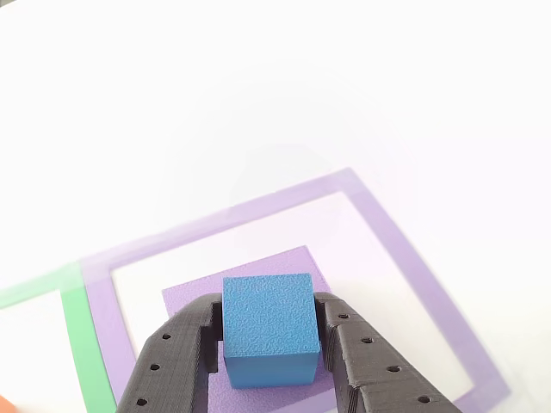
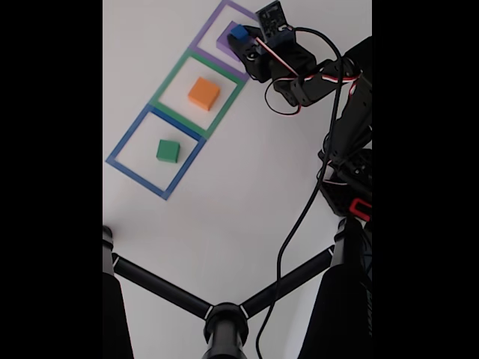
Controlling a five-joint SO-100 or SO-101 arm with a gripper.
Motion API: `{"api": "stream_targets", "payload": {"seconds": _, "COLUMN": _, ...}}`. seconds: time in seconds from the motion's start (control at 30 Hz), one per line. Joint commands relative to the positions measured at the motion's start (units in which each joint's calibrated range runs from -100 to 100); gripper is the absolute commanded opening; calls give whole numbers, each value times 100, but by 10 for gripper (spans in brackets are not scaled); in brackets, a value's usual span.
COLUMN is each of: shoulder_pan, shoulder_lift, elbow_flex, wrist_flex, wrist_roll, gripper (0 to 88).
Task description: Tower of hanoi
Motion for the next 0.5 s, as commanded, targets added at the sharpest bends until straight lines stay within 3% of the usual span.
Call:
{"api": "stream_targets", "payload": {"seconds": 0.0, "shoulder_pan": -66, "shoulder_lift": -23, "elbow_flex": -80, "wrist_flex": -169, "wrist_roll": 59, "gripper": 117}}
{"api": "stream_targets", "payload": {"seconds": 0.17, "shoulder_pan": -66, "shoulder_lift": -15, "elbow_flex": -61, "wrist_flex": -169, "wrist_roll": 59, "gripper": 169}}
{"api": "stream_targets", "payload": {"seconds": 0.47, "shoulder_pan": -18, "shoulder_lift": -677, "elbow_flex": -7, "wrist_flex": 333, "wrist_roll": 59, "gripper": 175}}
